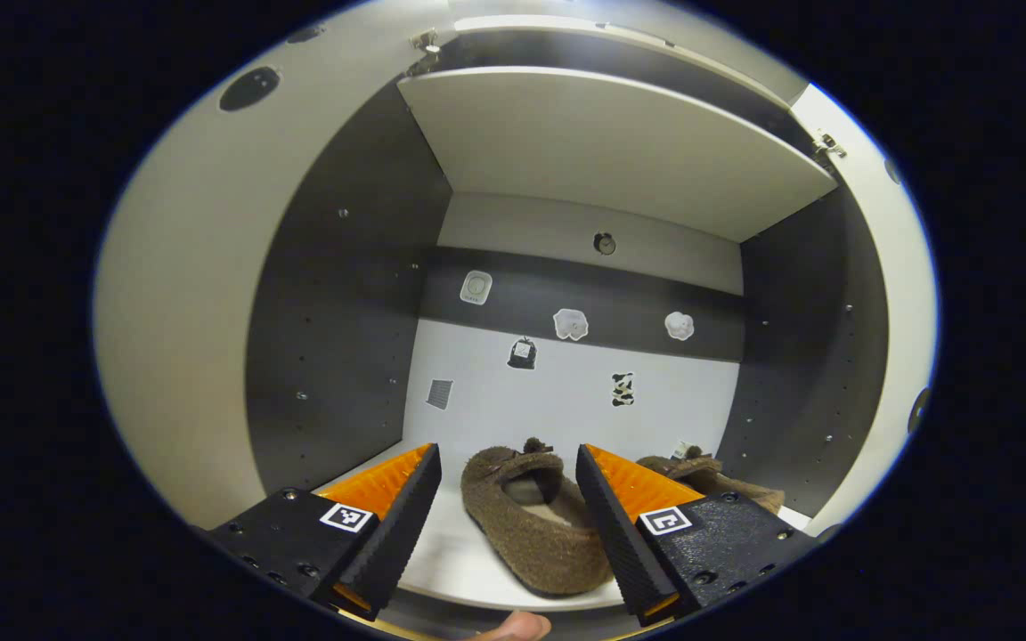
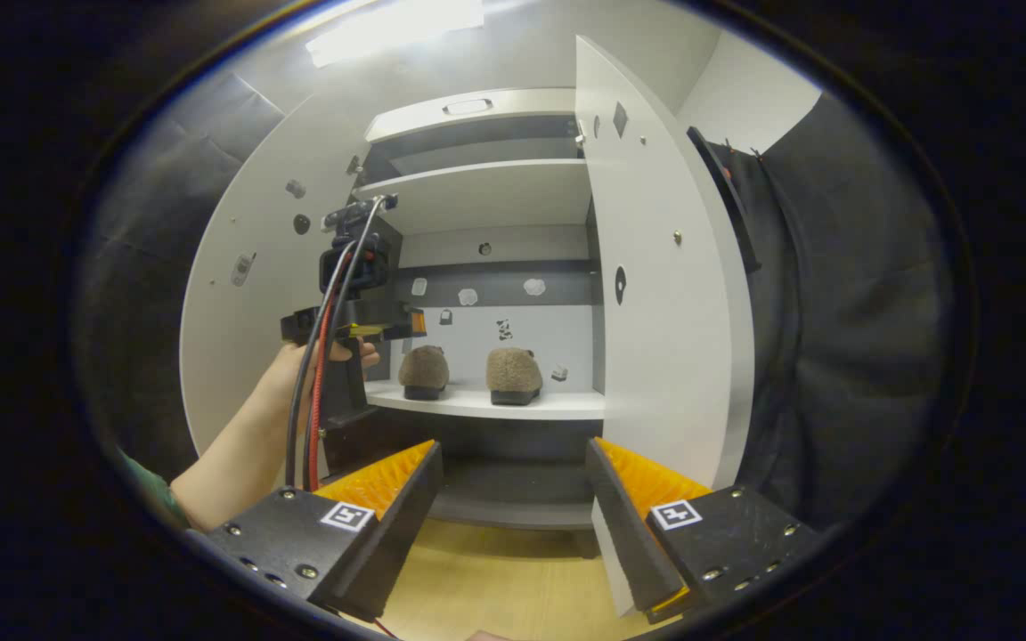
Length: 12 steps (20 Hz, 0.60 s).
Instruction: Grab one shoe with the right hand and put it into the shoe cabinet, grab the other shoe with the left hand and put it into the shoe cabinet; then close the right door with the right hand and the left door with the left hand.
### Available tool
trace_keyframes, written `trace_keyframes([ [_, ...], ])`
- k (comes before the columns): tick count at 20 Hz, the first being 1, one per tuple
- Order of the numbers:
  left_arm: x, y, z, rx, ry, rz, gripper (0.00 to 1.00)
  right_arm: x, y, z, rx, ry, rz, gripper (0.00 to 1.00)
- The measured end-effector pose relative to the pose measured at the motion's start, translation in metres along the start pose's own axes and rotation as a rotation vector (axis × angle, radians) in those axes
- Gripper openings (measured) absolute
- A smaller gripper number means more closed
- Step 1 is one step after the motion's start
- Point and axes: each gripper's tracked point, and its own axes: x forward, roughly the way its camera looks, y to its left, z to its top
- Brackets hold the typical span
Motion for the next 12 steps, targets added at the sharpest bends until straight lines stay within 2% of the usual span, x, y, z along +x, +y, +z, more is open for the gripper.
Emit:
trace_keyframes([
  [2,-0.031,0.000,0.005,0.000,-0.008,-0.036,0.93,-0.007,0.010,0.001,-0.013,-0.009,0.009,0.98],
  [3,-0.045,-0.001,0.007,0.008,-0.020,-0.052,0.88,-0.012,0.017,0.002,-0.020,-0.019,0.023,0.97],
  [5,-0.077,0.000,0.008,0.027,-0.017,-0.077,0.96,-0.018,0.027,0.004,-0.014,-0.037,0.035,0.99],
  [12,-0.170,0.014,-0.013,0.076,0.020,-0.104,0.96,-0.048,0.039,0.000,0.032,-0.026,0.053,0.98],
])
